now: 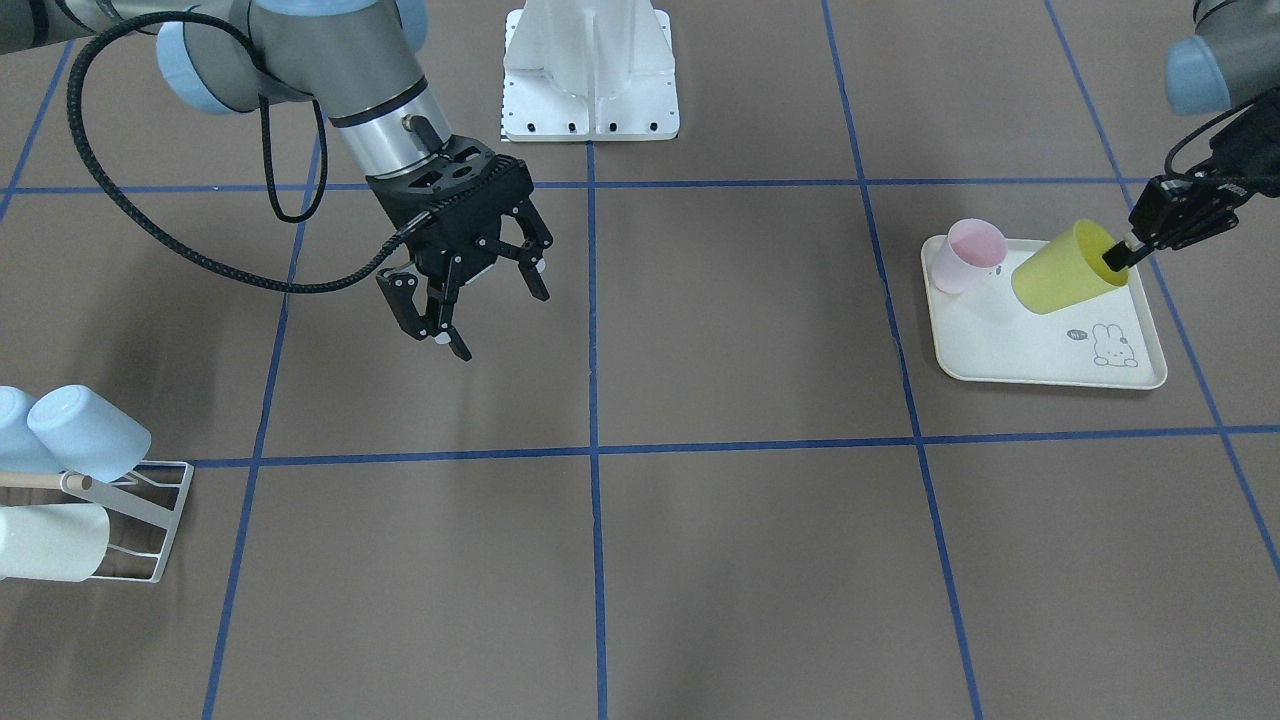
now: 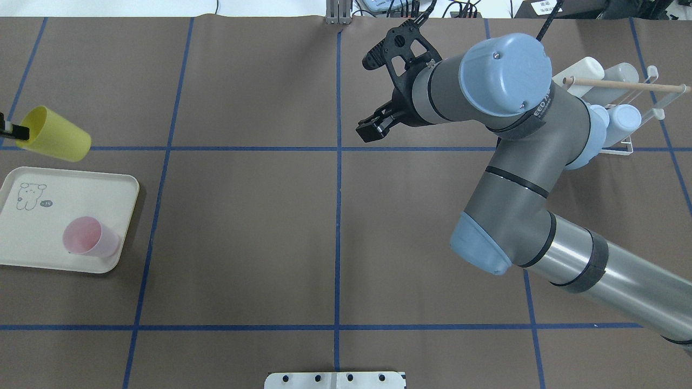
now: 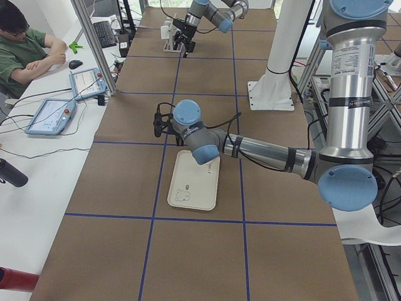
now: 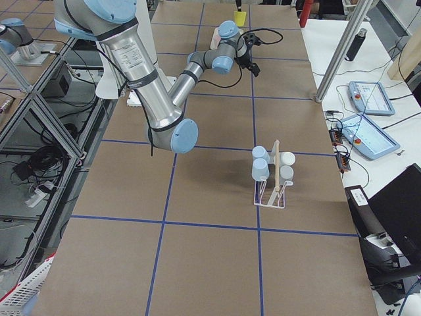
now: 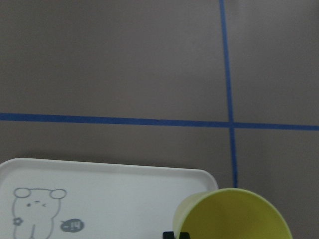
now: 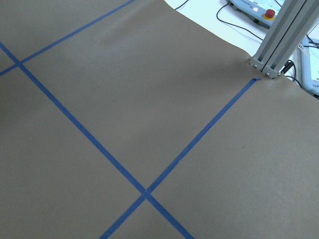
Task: Transfer IKEA cup to right arm and place on rack
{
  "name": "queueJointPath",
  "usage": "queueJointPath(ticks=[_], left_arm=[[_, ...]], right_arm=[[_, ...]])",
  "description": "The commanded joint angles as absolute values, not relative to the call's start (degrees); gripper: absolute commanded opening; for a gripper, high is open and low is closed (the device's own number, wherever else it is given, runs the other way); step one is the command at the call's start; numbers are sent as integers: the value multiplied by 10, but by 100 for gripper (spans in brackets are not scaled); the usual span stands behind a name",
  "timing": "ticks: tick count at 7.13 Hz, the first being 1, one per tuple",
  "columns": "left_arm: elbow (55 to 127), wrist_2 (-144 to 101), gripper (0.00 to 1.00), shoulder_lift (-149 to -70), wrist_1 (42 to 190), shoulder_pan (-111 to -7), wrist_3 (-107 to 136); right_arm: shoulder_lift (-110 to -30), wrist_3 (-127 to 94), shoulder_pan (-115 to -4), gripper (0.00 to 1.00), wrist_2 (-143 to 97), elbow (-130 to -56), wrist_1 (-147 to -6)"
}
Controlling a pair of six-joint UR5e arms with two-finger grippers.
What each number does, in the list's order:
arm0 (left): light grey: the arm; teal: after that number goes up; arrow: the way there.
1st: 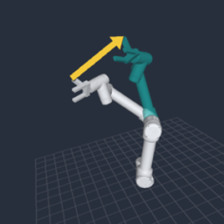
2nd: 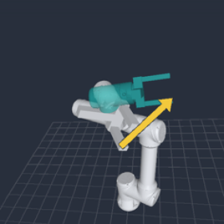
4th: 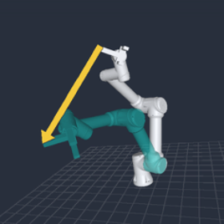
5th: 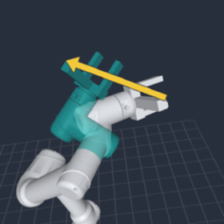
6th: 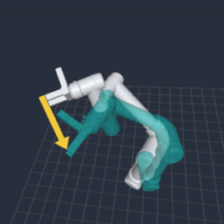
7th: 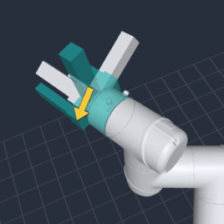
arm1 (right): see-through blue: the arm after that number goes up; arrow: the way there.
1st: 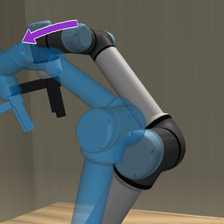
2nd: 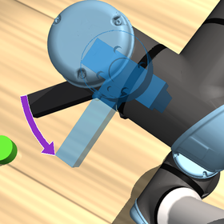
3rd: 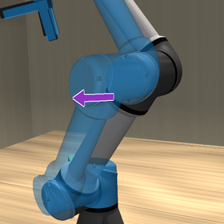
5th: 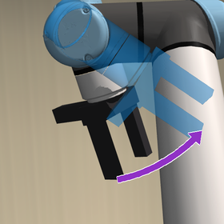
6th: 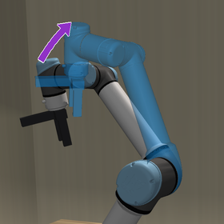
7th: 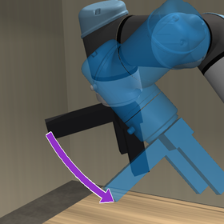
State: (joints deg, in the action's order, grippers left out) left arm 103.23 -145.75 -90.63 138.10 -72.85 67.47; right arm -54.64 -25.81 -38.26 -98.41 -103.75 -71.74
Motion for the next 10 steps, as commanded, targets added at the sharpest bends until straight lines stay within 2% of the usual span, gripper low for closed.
queueJointPath(ticks=[1, 3, 6, 10], left_arm=[[1069, -1485, 0, -968, 1382, -730, 833], [1076, -1523, 0, -1028, 1408, -729, 975], [1081, -1515, 0, -1072, 1425, -680, 1069], [1080, -1470, 0, -1141, 1426, -622, 1157]], right_arm=[[-546, -258, -354, 100, -944, -1040, -687], [-570, -256, -332, 100, -946, -1033, -525], [-562, -243, -311, 100, -947, -1033, -491], [-561, -186, -289, 99, -944, -1032, -358]])
